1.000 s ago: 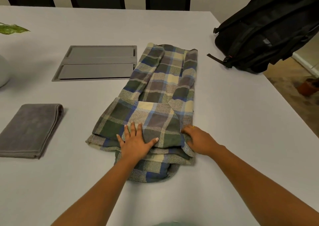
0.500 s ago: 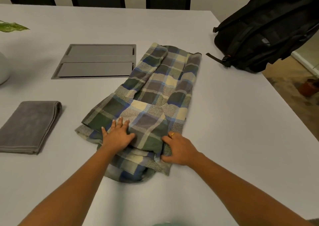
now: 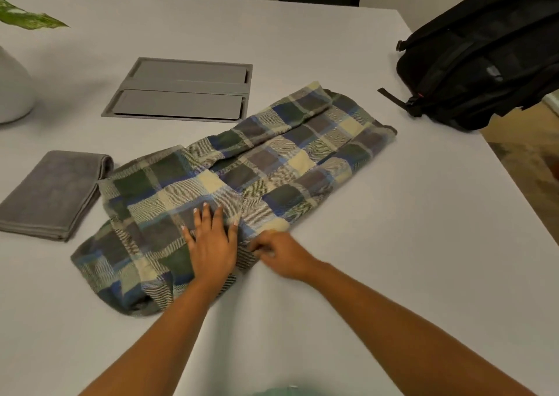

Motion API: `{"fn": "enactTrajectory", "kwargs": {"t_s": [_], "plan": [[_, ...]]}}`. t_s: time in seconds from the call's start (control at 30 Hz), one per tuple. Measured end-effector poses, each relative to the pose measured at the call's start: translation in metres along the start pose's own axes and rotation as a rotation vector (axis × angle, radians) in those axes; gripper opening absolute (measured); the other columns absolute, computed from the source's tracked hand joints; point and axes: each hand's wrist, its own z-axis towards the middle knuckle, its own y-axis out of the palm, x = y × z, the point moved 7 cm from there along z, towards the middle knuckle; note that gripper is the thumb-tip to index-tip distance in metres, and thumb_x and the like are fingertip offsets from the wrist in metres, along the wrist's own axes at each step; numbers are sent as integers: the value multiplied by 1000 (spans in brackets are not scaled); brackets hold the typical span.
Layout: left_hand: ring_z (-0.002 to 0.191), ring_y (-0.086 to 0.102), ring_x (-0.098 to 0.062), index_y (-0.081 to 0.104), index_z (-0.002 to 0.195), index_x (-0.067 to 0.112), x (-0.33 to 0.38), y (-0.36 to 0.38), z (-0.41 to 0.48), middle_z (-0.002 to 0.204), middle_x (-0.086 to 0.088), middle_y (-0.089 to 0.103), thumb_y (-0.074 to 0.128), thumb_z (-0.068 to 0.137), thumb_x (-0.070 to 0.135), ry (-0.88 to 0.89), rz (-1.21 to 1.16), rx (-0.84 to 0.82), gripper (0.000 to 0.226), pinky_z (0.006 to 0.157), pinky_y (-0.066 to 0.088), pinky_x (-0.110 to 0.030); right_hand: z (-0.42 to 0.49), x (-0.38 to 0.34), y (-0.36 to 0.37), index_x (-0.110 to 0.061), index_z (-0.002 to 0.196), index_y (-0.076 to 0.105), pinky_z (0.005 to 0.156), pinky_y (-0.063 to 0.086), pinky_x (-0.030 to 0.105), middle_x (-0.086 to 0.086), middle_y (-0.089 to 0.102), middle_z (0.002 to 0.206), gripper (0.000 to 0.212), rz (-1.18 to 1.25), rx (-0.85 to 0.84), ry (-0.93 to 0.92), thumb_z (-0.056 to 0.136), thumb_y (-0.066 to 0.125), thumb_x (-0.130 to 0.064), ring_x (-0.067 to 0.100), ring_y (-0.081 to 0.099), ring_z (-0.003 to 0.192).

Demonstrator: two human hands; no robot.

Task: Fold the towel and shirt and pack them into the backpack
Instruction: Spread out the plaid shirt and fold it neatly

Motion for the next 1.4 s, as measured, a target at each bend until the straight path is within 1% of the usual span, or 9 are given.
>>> {"fn": "enactTrajectory", "kwargs": {"t_s": [0.2, 0.43, 0.6, 0.8, 0.9, 1.0, 1.17, 1.3, 1.4], "plan": [[145, -3, -22, 16, 149, 21, -12, 19, -3, 158, -5, 7, -2, 81, 66, 38, 158, -9, 84, 112, -14, -43, 4, 66, -114, -6, 123, 55, 96, 39, 32, 14, 53, 125, 39, -492, 263, 153, 85, 49, 1, 29, 49, 115], [144, -10, -17, 11, 150, 23, -27, 9, -10, 158, -2, 2, -13, 72, 79, 92, 235, -40, 99, 105, -31, -32, 11, 102, -133, -11, 143, 33, 110, 27, 35, 8, 37, 147, 52, -760, 189, 258, 93, 47, -19, 23, 33, 135], [143, -10, -16, 12, 150, 24, -15, 26, -7, 158, -1, 3, -13, 71, 82, 4, 248, -38, 101, 108, -25, -35, 51, 112, -159, -7, 126, 54, 89, 43, 34, 14, 57, 120, 33, -784, 191, 119, 96, 41, -13, 29, 53, 109], [144, -11, -15, 12, 149, 26, -18, 28, -1, 158, 1, 1, -16, 66, 85, 20, 245, -70, 106, 108, -25, -35, 55, 107, -169, -2, 107, 64, 76, 41, 31, 17, 61, 105, 26, -774, 23, 77, 92, 45, -13, 29, 56, 96], [144, -11, -14, 11, 149, 28, -20, 27, 0, 158, 2, 0, -17, 62, 86, 25, 238, -87, 108, 104, -29, -32, 32, 111, -173, -5, 97, 66, 65, 34, 27, 15, 64, 92, 22, -737, -27, 91, 88, 52, -19, 24, 52, 77], [144, -11, -14, 10, 149, 30, -21, 27, 5, 158, 3, -2, -17, 59, 88, 81, 224, -111, 111, 101, -33, -29, 2, 119, -168, -7, 93, 69, 60, 39, 26, 11, 64, 77, 21, -638, -18, 106, 84, 56, -21, 18, 51, 66], [139, -14, -6, 10, 149, 29, -24, 25, 14, 157, 6, -3, -12, 57, 92, 237, 204, -181, 114, 101, -32, -28, -46, 128, -150, -18, 82, 63, 54, 35, 19, -5, 49, 60, 5, -532, 7, 178, 83, 60, -22, 9, 46, 57], [139, -13, -4, 6, 147, 31, -26, 21, 29, 156, 9, -2, -6, 52, 96, 347, 187, -263, 116, 109, -22, -34, -82, 130, -120, -27, 54, 40, 49, 29, 11, -8, 40, 50, 35, -398, 79, 246, 77, 63, -17, 5, 38, 49], [143, -1, -8, 23, 145, 37, -27, 14, 40, 156, 11, 11, 0, 50, 98, 351, 104, -290, 115, 112, -15, -37, -104, 123, -89, -32, 52, 38, 50, 33, 11, -9, 43, 49, 37, -337, 118, 256, 75, 64, -18, 4, 39, 48]]}}
